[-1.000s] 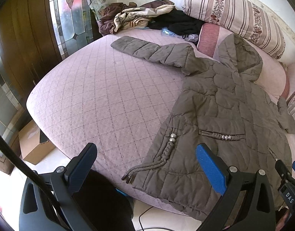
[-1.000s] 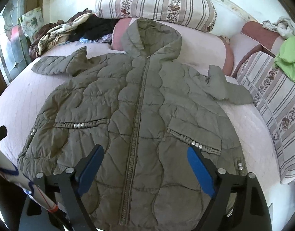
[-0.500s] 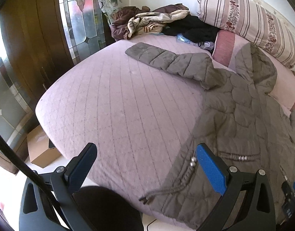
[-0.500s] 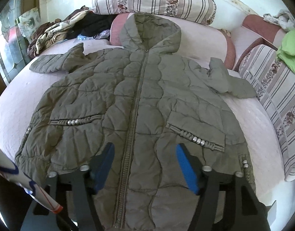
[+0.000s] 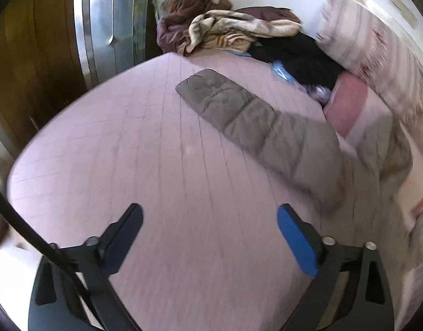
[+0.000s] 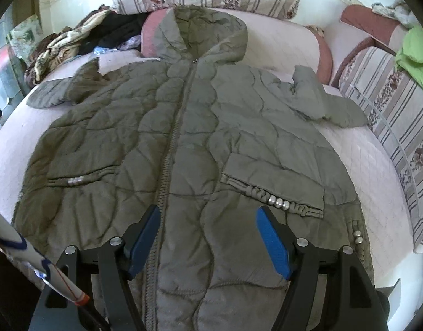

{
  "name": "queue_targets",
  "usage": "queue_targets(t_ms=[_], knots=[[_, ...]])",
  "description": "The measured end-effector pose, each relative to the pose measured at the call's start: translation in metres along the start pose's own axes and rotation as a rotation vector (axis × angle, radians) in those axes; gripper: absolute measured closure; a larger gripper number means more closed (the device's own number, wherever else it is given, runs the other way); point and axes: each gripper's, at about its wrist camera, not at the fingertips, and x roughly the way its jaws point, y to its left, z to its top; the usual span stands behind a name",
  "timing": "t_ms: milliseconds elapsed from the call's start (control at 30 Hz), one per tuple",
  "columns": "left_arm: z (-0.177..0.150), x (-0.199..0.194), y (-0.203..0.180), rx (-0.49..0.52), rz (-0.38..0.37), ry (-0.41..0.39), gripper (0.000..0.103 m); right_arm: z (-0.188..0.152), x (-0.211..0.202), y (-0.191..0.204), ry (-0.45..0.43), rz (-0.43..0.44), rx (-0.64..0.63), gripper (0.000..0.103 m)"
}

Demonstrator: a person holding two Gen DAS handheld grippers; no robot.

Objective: Fold large clothes

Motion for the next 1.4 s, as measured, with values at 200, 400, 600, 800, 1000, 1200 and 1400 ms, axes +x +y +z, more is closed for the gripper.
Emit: queue_targets(t_ms=[200, 400, 600, 800, 1000, 1200, 1400], knots=[[0.073, 0.101, 0.035, -0.243, -0.138, 0.101, 0.017, 0.006, 0.027, -0.009, 0.043, -0.035, 0.019, 0.027], [0.107, 0.170, 0.055, -0.457, -0.295, 0.139, 0.018, 0.017, 0.049, -0.014, 0.067, -0.078, 0.036, 0.027], [0.138, 0.200, 0.045, -0.497, -0.318, 0.087, 0.018, 0.027, 0.058, -0.014, 0.054, -0.108, 0.027, 0.027], [0.153, 0.198, 0.040, -0.449, -0.170, 0.158, 0.093, 0.031, 0.065, -0.015, 0.060, -0.128, 0.020, 0.026], [0.169, 0.121, 0.043, -0.348, 0.084, 0.029, 0.096, 0.029, 0.052, -0.022, 0.026, -0.126, 0.033, 0.026], [0.166, 0.031, -0.037, -0.094, 0.124, -0.135, 0.096, 0.019, 0.033, -0.038, -0.008, -0.087, 0.073, 0.026], [0.108, -0.027, -0.193, 0.186, -0.130, -0.143, 0.096, 0.009, 0.016, -0.056, -0.045, -0.042, 0.131, 0.026]])
